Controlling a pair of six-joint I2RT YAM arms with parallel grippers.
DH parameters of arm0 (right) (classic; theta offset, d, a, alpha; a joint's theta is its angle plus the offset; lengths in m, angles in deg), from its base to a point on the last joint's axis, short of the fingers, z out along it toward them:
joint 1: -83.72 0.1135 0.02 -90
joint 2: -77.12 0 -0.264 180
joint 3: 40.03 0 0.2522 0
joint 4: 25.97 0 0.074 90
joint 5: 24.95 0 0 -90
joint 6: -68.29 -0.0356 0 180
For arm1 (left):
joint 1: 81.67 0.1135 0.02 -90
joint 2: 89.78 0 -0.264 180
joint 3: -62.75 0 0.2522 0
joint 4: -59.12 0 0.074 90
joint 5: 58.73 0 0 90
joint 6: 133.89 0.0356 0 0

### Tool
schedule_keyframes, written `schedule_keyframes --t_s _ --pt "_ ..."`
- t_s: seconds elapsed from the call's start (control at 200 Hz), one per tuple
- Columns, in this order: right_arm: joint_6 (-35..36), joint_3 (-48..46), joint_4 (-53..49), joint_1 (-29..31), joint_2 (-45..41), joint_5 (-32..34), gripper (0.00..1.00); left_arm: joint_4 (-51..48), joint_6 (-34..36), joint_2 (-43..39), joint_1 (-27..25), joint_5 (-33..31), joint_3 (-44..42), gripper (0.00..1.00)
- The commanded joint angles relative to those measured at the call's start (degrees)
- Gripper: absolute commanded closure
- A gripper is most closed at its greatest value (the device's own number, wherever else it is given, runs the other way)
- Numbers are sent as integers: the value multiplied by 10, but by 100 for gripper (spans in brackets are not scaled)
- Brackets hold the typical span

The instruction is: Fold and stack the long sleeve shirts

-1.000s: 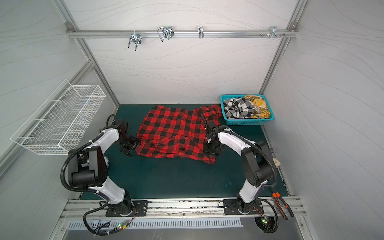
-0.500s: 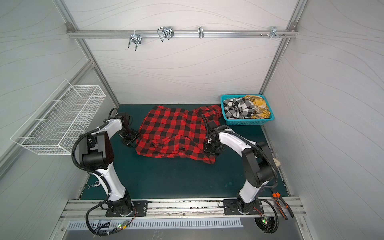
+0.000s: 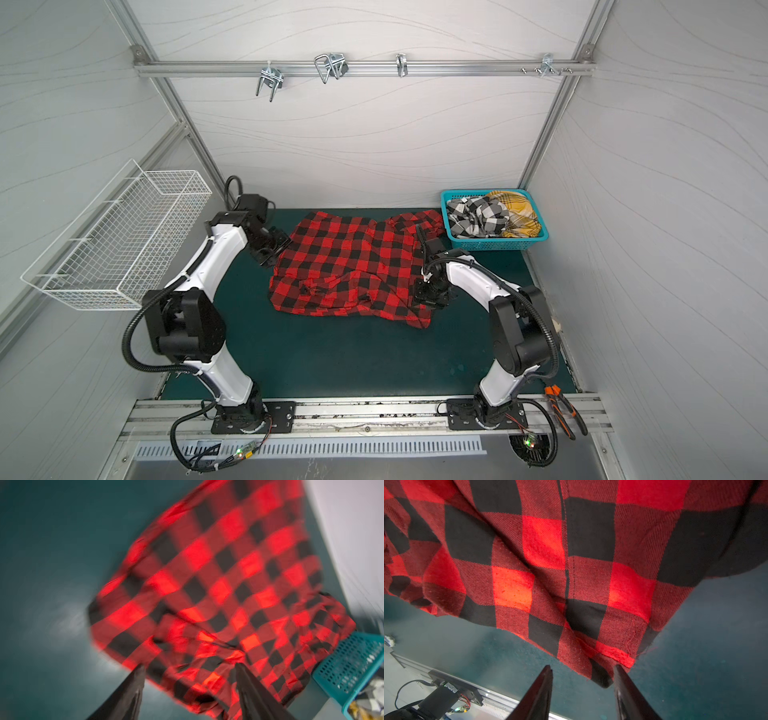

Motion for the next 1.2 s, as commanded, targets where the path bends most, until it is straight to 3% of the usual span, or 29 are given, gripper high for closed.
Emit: schedule_keyframes --t_s 0.0,0.165,0.4,0.45,0.585,0.72,0.77,0.86,0.97,1.1,1.195 --pt "11 4 -7 1 -2 -12 51 33 -3 -8 77 67 -131 30" --pt "10 -3 -2 3 3 -20 51 119 6 8 91 152 -194 30" --pt "7 -18 0 3 -2 -21 51 141 10 54 91 136 -203 43" --pt "6 -24 3 3 -1 -23 51 142 16 64 90 129 -201 49" --pt "1 -35 12 2 4 -32 52 78 50 83 80 58 -150 76" --pt "-5 -39 20 0 6 -39 52 -29 109 71 -1 -86 -25 89" --pt "-5 -40 21 -1 7 -40 52 -55 126 66 -44 -137 23 85" --pt "-3 -40 20 -6 7 -41 52 -101 134 62 -101 -253 89 57" --pt "1 -44 18 -15 1 -43 52 -91 131 53 -105 -266 69 33" --pt "11 -51 13 -17 -13 -34 52 -88 117 37 -79 -221 -11 33" --pt "14 -59 15 -17 -20 -34 51 -27 97 0 -8 -107 -109 40"
